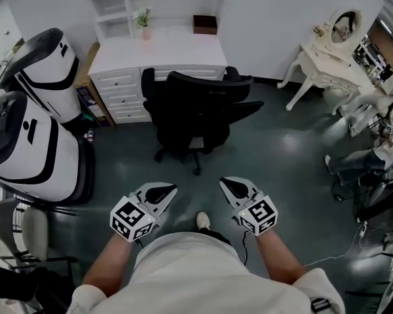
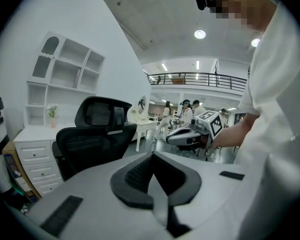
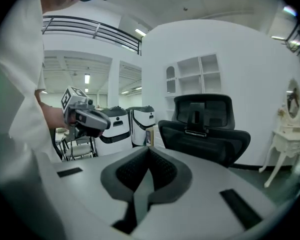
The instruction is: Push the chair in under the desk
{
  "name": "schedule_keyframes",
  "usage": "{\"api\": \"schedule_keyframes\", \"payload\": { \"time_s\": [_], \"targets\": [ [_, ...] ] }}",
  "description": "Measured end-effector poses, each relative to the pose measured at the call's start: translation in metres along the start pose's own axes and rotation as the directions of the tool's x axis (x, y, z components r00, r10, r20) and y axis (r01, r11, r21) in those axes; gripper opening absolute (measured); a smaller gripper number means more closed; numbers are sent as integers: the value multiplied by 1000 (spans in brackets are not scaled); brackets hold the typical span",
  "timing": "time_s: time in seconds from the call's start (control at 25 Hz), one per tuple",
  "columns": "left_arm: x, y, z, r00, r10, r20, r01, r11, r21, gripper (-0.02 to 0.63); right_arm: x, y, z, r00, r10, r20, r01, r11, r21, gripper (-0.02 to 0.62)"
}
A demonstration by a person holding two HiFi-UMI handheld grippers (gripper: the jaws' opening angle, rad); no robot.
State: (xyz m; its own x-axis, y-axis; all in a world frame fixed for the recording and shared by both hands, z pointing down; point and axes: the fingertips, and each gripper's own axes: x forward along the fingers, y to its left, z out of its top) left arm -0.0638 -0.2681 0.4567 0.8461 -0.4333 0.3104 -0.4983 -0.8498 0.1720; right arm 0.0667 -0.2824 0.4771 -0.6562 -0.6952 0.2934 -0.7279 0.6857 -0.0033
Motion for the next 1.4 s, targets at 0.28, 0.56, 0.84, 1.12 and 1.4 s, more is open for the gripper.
{"api": "schedule_keyframes", "payload": {
  "time_s": [0.28,0.56,0.84,1.12,1.4],
  "targets": [
    [-55,-34,-27,997,-70,-27,70,997,31,-3,-8,82,0,1000,-5,12,5,1000,9,5],
    [-96,-63,-53,994,-108,-28,108,994,10,-3,-31,145,-18,999,-32,1,32,998,46,5],
    [-113,-83,-57,994,-107,-27,108,994,5,-3,-52,175,-16,1000,-9,-12,10,999,42,5],
    [-103,-104,-52,997,-66,-33,66,998,10,-3,-78,175,-10,999,38,-11,-38,999,19,5],
    [-85,-139,-44,997,-73,-23,73,997,17,-3,-105,170,-15,999,54,2,-54,998,27,4]
  ]
}}
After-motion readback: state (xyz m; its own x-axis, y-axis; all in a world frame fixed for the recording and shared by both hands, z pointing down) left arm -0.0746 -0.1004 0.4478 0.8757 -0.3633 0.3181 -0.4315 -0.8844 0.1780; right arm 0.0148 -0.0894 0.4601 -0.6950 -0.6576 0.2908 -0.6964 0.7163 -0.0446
